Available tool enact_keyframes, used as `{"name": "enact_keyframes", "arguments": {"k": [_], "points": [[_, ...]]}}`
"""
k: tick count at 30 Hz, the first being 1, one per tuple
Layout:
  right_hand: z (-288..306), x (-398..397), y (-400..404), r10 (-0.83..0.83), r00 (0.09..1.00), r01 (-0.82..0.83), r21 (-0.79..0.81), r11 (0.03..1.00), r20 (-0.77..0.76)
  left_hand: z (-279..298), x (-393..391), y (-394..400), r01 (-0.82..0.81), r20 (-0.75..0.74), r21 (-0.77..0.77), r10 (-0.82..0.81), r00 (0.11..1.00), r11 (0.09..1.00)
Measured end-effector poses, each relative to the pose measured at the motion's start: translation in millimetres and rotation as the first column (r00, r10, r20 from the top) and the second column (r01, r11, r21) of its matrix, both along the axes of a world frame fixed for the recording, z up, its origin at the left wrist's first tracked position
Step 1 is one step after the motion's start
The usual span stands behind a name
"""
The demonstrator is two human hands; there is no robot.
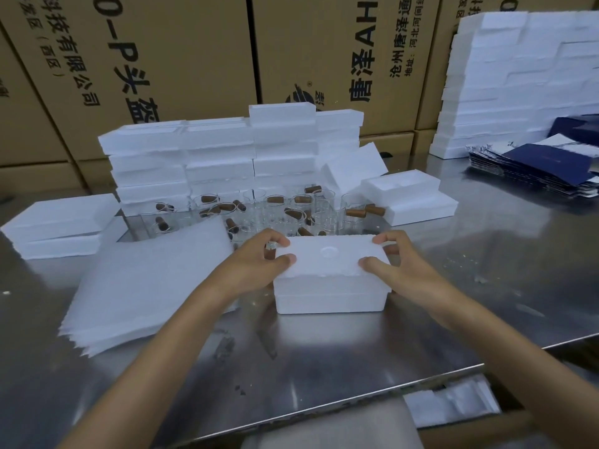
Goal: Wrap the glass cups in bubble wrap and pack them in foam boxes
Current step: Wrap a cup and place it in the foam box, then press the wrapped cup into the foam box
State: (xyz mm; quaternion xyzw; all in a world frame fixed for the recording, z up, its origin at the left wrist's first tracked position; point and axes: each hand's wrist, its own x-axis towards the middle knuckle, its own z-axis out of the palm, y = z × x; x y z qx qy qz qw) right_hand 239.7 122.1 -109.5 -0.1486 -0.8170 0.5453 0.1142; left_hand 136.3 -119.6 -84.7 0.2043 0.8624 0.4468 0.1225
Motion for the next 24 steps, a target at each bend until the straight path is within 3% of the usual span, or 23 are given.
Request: {"name": "enact_keyframes", "arguments": {"k": [3, 9, 13, 19, 24], "points": [[3.8, -0.8, -1.5, -0.018, 1.000, 0.018, 0.019, 1.000, 0.020, -1.6, 4.1, 1.2, 0.003, 0.002, -0.013, -0.003, 1.000, 1.000], [1.4, 5.5, -14.9, -0.003, 0.997, 0.019, -0.198, 0.980, 0.077, -0.3, 21.6, 12.5, -0.058, 0.005, 0.018, 0.058, 0.998, 0.998], [20.3, 16.4, -22.6, -0.087, 0.994, 0.064, -0.299, 0.952, -0.067, 15.4, 30.7, 4.8, -0.078, -0.078, 0.229, 0.098, 0.992, 0.970], [69.3, -9.0, -66.0, 0.053, 0.976, -0.121, -0.322, 0.939, -0.213, 69.1, 5.5, -29.9, -0.166, -0.255, 0.415, 0.290, 0.923, 0.895], [93.9, -68.9, -123.8, 0.200, 0.957, -0.259, -0.303, 0.917, -0.210, 90.6, -34.8, -88.0, -0.342, -0.159, 0.476, 0.461, 0.873, 0.810]]}}
